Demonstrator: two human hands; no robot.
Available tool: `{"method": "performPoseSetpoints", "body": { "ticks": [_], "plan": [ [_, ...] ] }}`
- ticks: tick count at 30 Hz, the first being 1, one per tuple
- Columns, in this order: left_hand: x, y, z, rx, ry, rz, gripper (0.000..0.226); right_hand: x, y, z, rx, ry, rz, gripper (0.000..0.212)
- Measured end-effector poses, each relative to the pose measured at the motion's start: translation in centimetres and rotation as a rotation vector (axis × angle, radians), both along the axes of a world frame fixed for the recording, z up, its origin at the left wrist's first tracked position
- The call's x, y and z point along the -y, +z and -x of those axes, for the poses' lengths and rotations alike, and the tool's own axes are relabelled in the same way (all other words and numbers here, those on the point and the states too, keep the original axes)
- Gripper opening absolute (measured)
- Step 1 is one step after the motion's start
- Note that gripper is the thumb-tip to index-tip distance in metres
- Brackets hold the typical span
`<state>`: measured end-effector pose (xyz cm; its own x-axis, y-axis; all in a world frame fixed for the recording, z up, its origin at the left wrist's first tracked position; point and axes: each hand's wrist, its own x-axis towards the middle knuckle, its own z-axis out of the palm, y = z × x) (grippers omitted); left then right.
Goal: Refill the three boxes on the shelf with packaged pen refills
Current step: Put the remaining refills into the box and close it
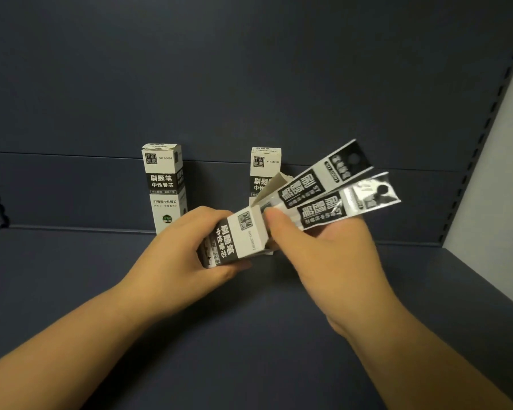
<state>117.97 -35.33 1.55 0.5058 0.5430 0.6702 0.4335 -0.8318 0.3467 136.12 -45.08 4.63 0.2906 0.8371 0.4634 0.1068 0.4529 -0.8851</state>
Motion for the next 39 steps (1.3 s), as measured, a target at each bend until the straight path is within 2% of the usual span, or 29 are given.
{"method": "performPoseSetpoints", "body": {
  "ticks": [3, 5, 9, 11, 14, 16, 18, 22, 25, 28, 31, 33, 39],
  "plan": [
    [0.0, -0.1, -0.2, -0.006, 0.006, -0.004, 0.052, 0.1, 0.3, -0.4, 0.061, 0.07, 0.064, 0.024],
    [-0.2, -0.1, -0.1, 0.016, 0.02, 0.008, 0.054, 0.3, 0.8, -0.6, 0.074, 0.111, 0.035, 0.017],
    [-0.3, -0.1, 0.1, 0.014, 0.038, 0.012, 0.056, 0.4, 1.3, -1.3, -0.001, 0.028, 0.008, 0.007],
    [0.0, 0.0, 0.0, 0.003, 0.009, 0.019, 0.051, 0.0, 1.0, -1.4, 0.081, -0.042, 0.083, 0.018],
    [0.5, 0.0, -0.2, -0.022, -0.012, 0.001, 0.049, -0.2, 0.6, -0.6, 0.303, -0.059, 0.085, 0.003],
    [0.5, -0.1, -0.2, -0.028, 0.001, 0.001, 0.049, -0.2, 0.4, -0.5, 0.431, -0.088, 0.042, 0.007],
    [0.3, -0.1, -0.2, -0.017, 0.01, 0.012, 0.051, 0.1, 1.0, -0.9, 0.447, -0.074, 0.046, 0.006],
    [0.1, -0.1, -0.2, 0.013, 0.039, 0.017, 0.055, 0.8, 2.2, -2.1, 0.429, -0.008, 0.011, 0.023],
    [0.3, -0.1, -0.2, -0.015, 0.052, 0.007, 0.052, 0.3, 2.0, -2.1, 0.42, -0.063, 0.002, 0.023],
    [0.7, -0.1, -0.4, -0.072, 0.06, -0.02, 0.05, -0.4, 1.3, -1.7, 0.555, -0.095, 0.046, 0.01],
    [0.9, 0.0, -0.5, -0.137, 0.073, -0.051, 0.05, -0.7, 0.8, -1.4, 0.751, -0.106, 0.088, 0.014],
    [0.8, 0.0, -0.5, -0.157, 0.069, -0.052, 0.051, -0.6, 1.2, -1.6, 0.81, -0.095, 0.113, 0.017],
    [0.6, 0.2, -0.4, -0.091, 0.066, -0.004, 0.05, 0.4, 2.4, -3.2, 0.554, -0.009, 0.105, 0.02]
  ]
}}
